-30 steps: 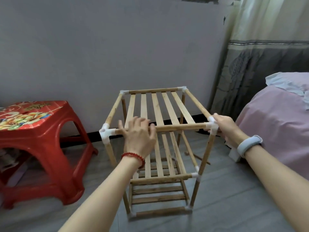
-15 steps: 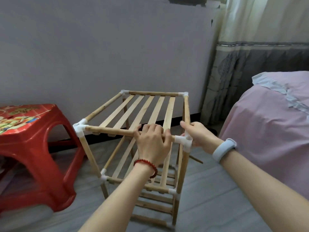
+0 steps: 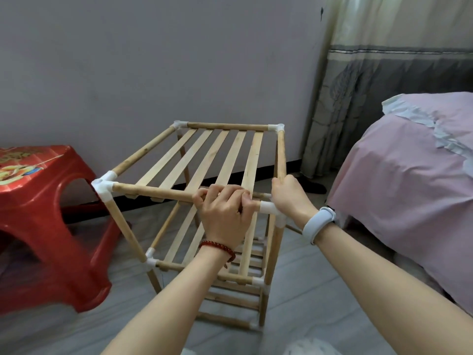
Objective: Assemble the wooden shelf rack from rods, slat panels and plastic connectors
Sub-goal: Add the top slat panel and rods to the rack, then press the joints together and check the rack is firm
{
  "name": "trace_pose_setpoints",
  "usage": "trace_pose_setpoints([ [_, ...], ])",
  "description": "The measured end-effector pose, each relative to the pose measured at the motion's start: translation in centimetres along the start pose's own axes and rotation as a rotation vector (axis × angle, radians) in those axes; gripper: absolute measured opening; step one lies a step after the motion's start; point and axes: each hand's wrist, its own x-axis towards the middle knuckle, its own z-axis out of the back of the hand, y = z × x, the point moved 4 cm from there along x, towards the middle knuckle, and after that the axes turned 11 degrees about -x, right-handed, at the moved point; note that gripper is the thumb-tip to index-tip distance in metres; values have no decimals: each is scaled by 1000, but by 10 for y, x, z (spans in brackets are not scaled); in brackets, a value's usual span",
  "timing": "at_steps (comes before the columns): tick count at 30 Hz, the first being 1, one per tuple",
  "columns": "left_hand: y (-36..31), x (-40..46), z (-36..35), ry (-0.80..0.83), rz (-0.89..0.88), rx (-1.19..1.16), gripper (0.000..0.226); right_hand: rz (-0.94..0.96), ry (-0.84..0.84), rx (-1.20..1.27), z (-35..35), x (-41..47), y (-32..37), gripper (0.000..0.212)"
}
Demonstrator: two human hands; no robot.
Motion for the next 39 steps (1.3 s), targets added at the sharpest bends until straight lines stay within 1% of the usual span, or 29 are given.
trace_pose_setpoints([
  [1, 0, -1, 2, 21, -3, -9, 36, -11, -19, 50, -1, -4, 0, 31],
  [3, -1, -4, 9, 85, -16, -24, 36, -31, -21, 74, -3, -6, 0, 37],
  [6, 7, 3, 17, 203, -22, -6, 36, -87, 82, 111, -7, -12, 9, 40],
  [7, 16, 5, 20, 254, -54, 17, 31, -82, 115, 175, -10, -17, 15, 40],
  [9, 32, 16, 31, 356, -144, 130, 8, -52, 182, 320, -18, -24, 30, 46],
  [10, 41, 23, 37, 437, -146, 199, 22, -76, 227, 407, -25, -29, 38, 50],
  [11, 54, 29, 44, 491, -137, 248, 29, -102, 288, 470, -32, -32, 47, 55],
  [12, 63, 34, 56, 543, -57, 289, 25, -144, 365, 523, -39, -35, 55, 59],
  [13, 72, 37, 66, 552, -8, 315, 20, -157, 464, 572, -47, -38, 62, 56],
  [14, 83, 41, 78, 570, 81, 325, 23, -129, 570, 607, -55, -44, 73, 44],
  [15, 98, 45, 88, 571, 173, 294, 28, -61, 668, 599, -61, -52, 84, 28],
  [16, 106, 47, 98, 592, 269, 284, 30, 2, 737, 579, -67, -60, 89, 19],
  [17, 112, 50, 105, 595, 344, 276, 31, 48, 763, 551, -73, -65, 91, 18],
  [19, 105, 59, 122, 547, 458, 262, 30, 129, 745, 482, -74, -75, 93, 18],
  [20, 96, 62, 126, 521, 485, 268, 30, 149, 718, 459, -72, -75, 91, 19],
  [22, 73, 68, 128, 425, 469, 239, 27, 152, 664, 415, -61, -73, 81, 24],
  [23, 58, 70, 127, 365, 424, 203, 26, 156, 634, 373, -54, -70, 73, 27],
  [25, 25, 69, 118, 272, 279, 107, 24, 184, 571, 283, -38, -66, 55, 26],
  [27, -10, 56, 93, 278, 134, 9, 23, 169, 495, 248, -22, -62, 24, 20],
  [29, -39, 35, 57, 371, 84, -75, 23, 106, 418, 254, -7, -53, -17, 17],
  [32, -57, 0, -8, 567, 202, -170, 28, -19, 298, 260, 9, -39, -85, 20],
  [36, -51, -48, -100, 811, 315, -145, 33, -147, 156, 181, 5, -8, -183, 22],
  [39, -28, -85, -174, 946, 404, -133, 38, -232, 93, 82, -22, 33, -255, 27],
])
